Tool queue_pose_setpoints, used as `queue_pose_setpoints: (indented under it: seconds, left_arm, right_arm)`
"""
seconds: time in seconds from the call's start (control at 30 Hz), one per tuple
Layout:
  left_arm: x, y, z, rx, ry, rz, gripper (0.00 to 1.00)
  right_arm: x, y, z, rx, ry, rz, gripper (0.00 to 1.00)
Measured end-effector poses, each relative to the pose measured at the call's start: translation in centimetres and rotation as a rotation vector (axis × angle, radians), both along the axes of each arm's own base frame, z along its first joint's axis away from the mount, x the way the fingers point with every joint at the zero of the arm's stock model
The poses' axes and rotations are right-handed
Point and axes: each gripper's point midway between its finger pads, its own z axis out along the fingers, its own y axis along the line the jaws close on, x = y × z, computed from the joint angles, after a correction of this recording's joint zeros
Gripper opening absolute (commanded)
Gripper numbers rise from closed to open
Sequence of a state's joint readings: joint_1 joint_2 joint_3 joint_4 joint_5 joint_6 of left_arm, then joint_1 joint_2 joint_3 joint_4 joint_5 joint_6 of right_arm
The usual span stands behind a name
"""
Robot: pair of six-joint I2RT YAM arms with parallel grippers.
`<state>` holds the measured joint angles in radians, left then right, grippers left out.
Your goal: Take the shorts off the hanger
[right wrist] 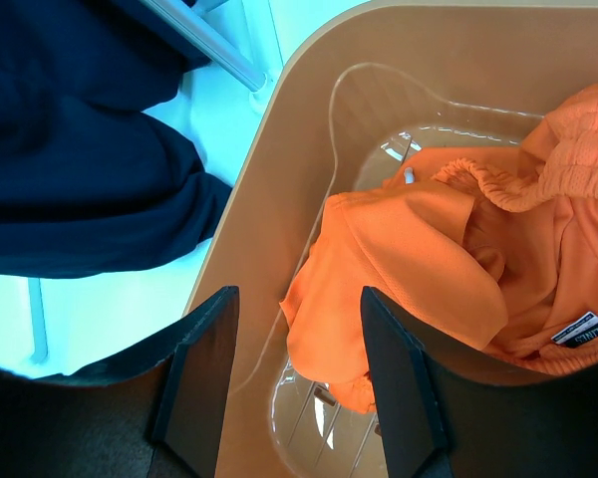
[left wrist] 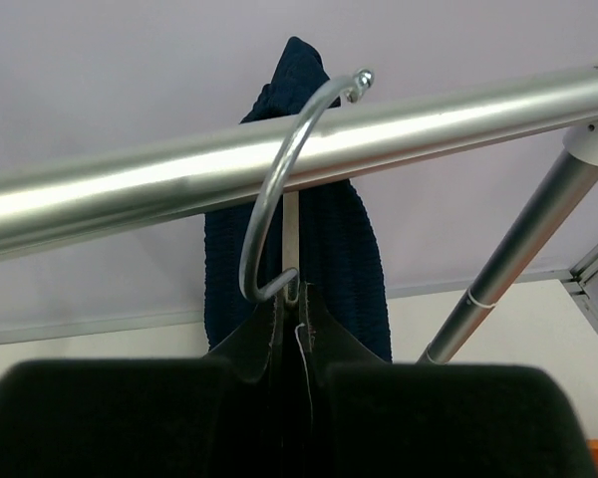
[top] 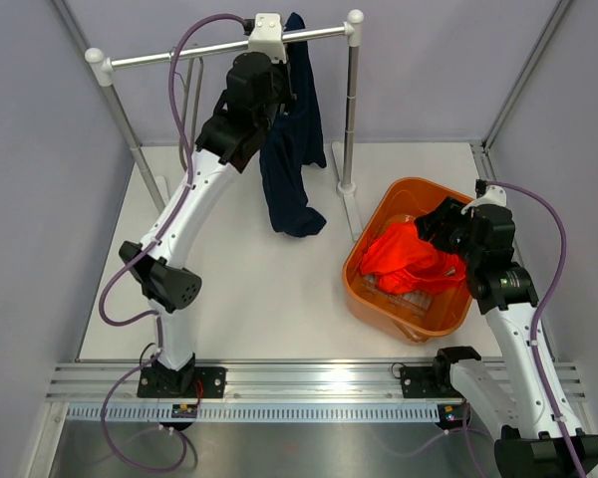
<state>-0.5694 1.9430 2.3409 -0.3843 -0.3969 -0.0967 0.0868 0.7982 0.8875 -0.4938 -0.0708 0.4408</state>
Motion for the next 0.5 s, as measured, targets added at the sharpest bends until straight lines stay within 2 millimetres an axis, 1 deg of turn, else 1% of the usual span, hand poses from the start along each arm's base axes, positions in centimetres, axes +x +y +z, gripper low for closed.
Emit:
queue_pose_setpoints:
  seconds: [0.27, 0.33, 0.5]
  left_arm:
    - [-1.8, 0.9, 1.7, 0.024, -0.014, -0.017, 0.0]
    - [-2.2, 1.1, 1.9, 0.026, -0.01, -0.019, 0.0]
    - [-3.1, 1.6, 1.1, 0.054, 0.038, -0.027, 0.0]
  right_arm:
    - [0.1, 0.0, 0.0, 0.0, -0.001, 0.0, 0.61]
    - [0.1, 0.0, 0.0, 0.0, -0.001, 0.0, 0.6]
    - [0.1, 0.0, 0.0, 0.0, -0.001, 0.0, 0.61]
